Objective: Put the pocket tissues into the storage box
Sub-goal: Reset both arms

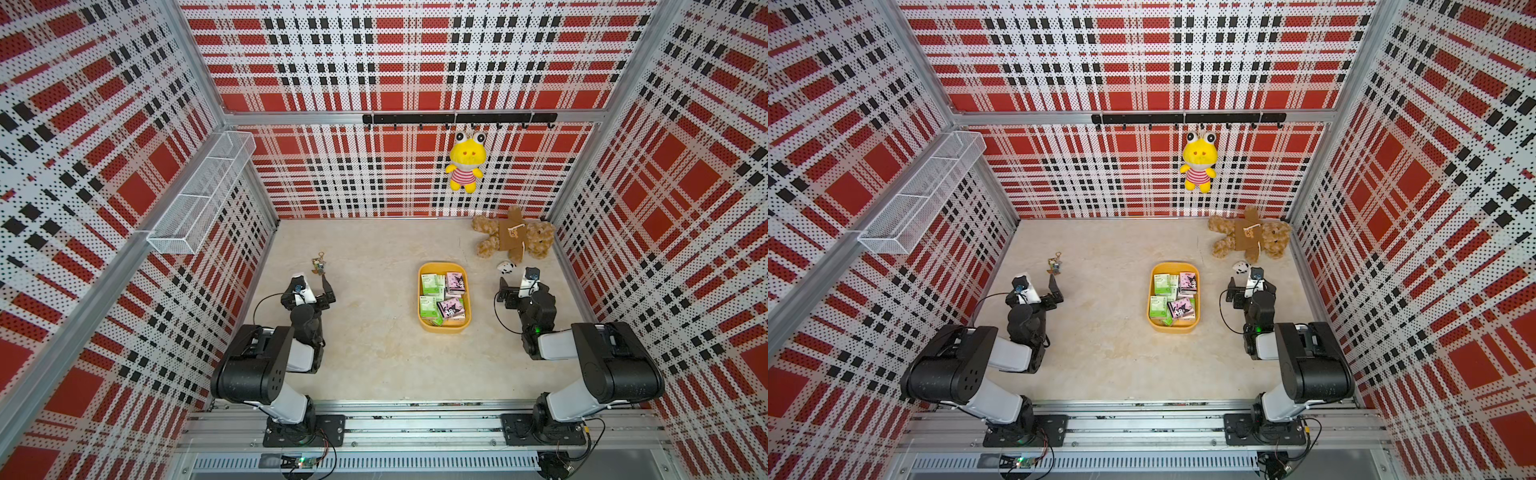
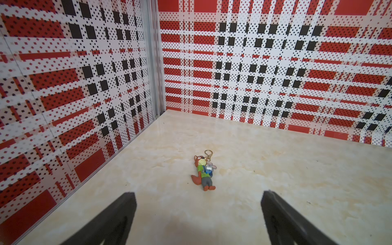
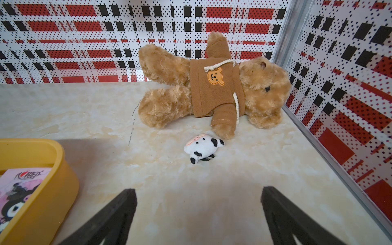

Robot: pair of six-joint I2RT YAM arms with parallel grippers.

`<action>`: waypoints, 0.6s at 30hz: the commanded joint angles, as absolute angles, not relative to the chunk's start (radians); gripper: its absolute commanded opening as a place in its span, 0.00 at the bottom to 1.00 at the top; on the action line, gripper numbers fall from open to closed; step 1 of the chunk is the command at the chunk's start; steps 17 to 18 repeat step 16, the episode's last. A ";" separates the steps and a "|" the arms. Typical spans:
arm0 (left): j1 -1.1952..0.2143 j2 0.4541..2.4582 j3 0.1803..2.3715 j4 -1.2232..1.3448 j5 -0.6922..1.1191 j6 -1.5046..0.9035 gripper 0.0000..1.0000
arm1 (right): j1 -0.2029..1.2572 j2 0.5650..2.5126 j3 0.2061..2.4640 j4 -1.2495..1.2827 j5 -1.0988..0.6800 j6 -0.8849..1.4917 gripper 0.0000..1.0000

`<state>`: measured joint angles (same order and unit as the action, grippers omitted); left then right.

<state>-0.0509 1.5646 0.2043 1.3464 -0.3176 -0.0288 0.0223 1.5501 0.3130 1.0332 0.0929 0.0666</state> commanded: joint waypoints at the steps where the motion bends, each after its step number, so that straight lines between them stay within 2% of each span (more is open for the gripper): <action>1: -0.044 1.570 0.215 1.376 -0.309 -0.032 0.99 | 0.026 1.546 0.312 1.063 0.091 0.058 1.00; 18: -0.042 1.571 0.216 1.373 -0.302 -0.033 0.99 | 0.026 1.546 0.311 1.063 0.091 0.058 1.00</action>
